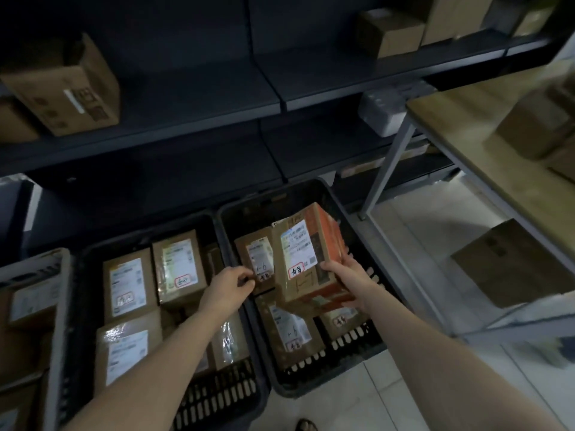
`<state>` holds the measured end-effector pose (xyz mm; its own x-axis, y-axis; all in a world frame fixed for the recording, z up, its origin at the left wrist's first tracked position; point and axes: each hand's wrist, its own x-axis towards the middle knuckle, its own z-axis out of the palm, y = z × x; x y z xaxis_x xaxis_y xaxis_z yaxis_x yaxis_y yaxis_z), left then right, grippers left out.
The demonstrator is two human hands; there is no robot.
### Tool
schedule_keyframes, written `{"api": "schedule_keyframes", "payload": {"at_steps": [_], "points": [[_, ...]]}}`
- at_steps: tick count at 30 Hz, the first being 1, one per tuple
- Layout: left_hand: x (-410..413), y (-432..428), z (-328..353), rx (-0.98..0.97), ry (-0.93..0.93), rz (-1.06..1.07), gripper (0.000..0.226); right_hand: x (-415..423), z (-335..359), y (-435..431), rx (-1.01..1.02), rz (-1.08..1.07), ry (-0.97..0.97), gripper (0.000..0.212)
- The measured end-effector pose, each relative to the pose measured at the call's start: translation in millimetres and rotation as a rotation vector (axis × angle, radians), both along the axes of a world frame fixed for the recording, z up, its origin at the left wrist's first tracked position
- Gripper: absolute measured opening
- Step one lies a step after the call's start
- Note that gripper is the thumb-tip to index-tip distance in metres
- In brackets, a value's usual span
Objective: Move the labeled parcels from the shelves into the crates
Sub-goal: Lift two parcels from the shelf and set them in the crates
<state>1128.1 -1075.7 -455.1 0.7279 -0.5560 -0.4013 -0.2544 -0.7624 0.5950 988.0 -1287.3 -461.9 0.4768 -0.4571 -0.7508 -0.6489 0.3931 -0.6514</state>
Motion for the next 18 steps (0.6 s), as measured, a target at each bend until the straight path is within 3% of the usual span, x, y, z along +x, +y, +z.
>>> {"api": "schedule_keyframes", "payload": {"at_steps": [3,7,10,12,15,18], "points": [[13,-5,-12,0.009,-0.015,-0.005,0.028,23,-14,3,0.015,0.036,-0.002,0.062],[39,-14,-31,0.017,-0.025,-0.042,0.031,62,-43,8,0.018,0.073,-0.003,0.074],[59,-19,-48,0.013,-0.049,-0.088,0.032,90,-58,9,0.047,0.099,-0.007,0.053],[72,-20,-60,0.039,-0.113,-0.165,0.035,107,-69,8,-0.013,0.111,-0.014,0.04],[83,-23,-75,0.124,-0.202,-0.352,0.045,127,-91,8,-0.167,0.173,0.067,0.05],[83,-31,-87,0.177,-0.269,-0.503,0.058,134,-101,10,-0.257,0.244,0.129,0.048]]}}
